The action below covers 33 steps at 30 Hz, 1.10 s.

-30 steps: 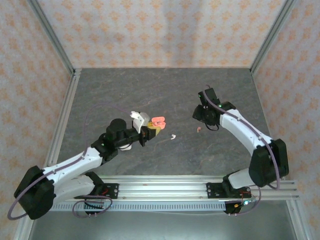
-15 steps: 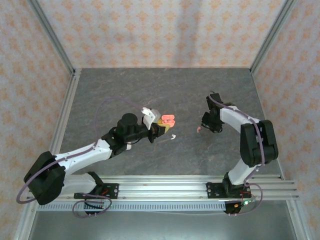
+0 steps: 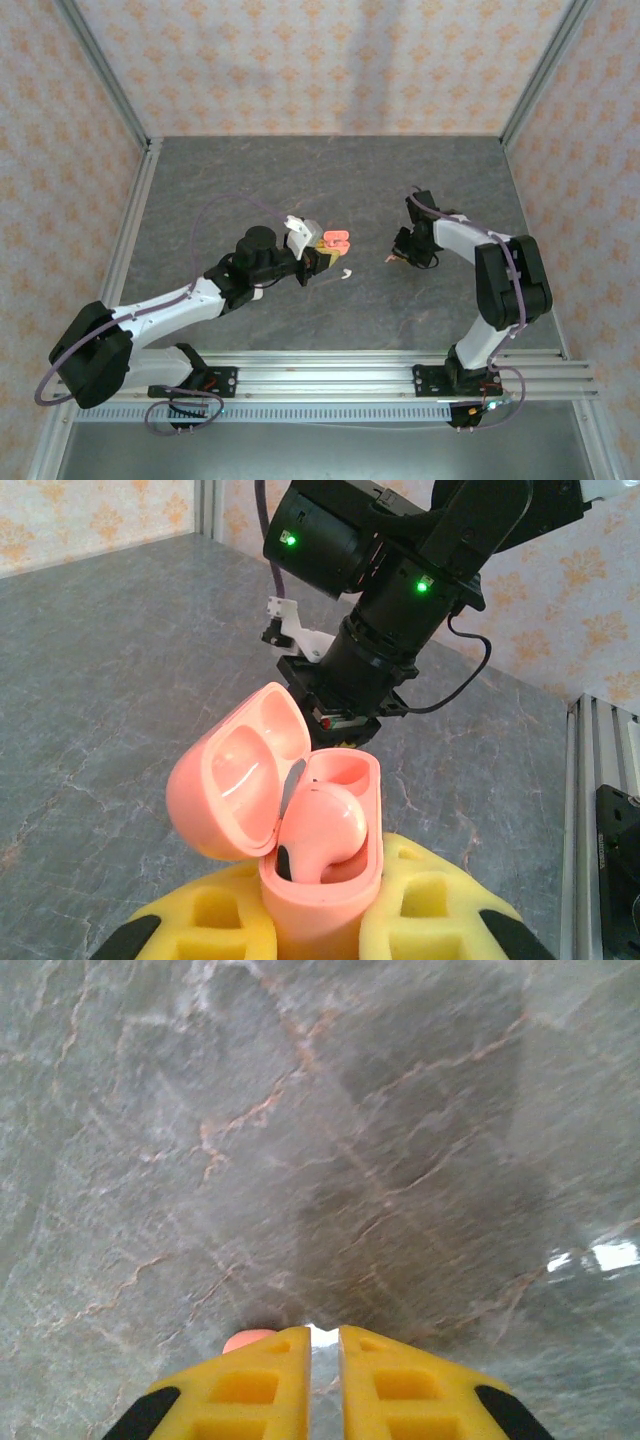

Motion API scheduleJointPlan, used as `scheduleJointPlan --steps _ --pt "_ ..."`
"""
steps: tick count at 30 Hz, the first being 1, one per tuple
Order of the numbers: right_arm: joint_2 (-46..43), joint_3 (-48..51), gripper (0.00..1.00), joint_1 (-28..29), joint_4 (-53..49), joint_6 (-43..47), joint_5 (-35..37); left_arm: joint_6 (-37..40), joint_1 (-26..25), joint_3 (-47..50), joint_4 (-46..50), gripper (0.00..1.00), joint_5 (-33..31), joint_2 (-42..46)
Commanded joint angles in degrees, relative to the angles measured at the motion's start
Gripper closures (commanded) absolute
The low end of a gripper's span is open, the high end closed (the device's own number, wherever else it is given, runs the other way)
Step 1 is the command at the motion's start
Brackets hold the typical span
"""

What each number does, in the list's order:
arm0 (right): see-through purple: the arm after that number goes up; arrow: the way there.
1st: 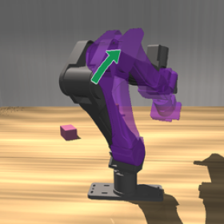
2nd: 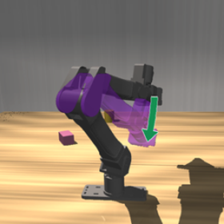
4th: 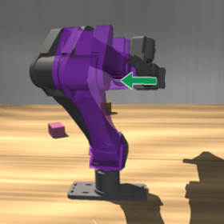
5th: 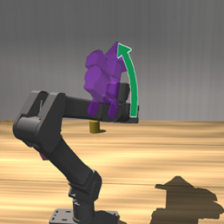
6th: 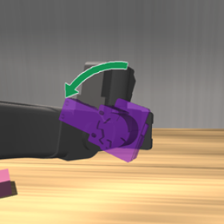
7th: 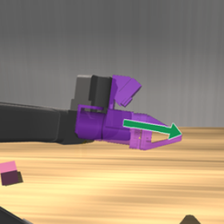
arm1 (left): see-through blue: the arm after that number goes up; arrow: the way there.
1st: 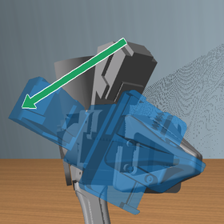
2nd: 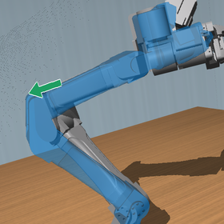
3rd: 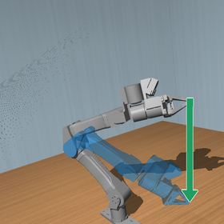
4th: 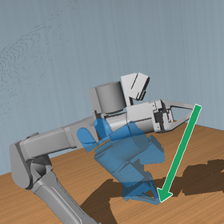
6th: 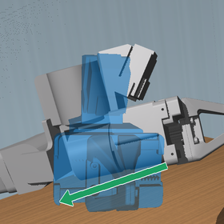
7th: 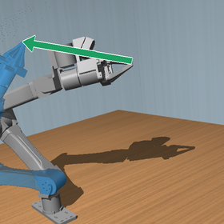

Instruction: Insert wireless bluetooth earbuds into charging case

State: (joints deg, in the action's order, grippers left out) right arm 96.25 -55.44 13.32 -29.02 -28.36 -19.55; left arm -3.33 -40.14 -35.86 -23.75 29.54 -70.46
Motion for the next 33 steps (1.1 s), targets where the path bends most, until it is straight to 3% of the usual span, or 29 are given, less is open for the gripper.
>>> scheduleJointPlan --steps 1,16,21,25,29,33 --pt "-1.4 -1.3 0.85 1.6 -0.7 -0.9 0.5 0.9 -0.4 -1.8 -0.5 1.00 0.1 1.0" --pt "3.7 -7.6 0.85 3.8 0.1 -1.7 -0.7 1.7 -0.5 -1.0 1.6 1.00 -0.7 3.5" --pt "0.5 -6.0 0.85 3.9 1.0 -1.8 -0.3 1.8 -0.5 -1.0 2.2 1.00 -0.9 4.0" --pt "-3.4 -2.8 0.76 4.7 0.2 -1.6 1.8 2.2 -0.6 -1.1 2.2 1.00 -1.1 4.0" --pt "-4.5 -1.1 0.61 6.8 -0.6 0.4 4.3 2.2 -0.5 -1.5 2.1 1.00 -0.9 3.4" --pt "-2.8 -1.5 0.56 7.3 -0.8 3.3 5.2 2.0 -0.5 -1.8 1.9 1.00 -0.5 3.0"
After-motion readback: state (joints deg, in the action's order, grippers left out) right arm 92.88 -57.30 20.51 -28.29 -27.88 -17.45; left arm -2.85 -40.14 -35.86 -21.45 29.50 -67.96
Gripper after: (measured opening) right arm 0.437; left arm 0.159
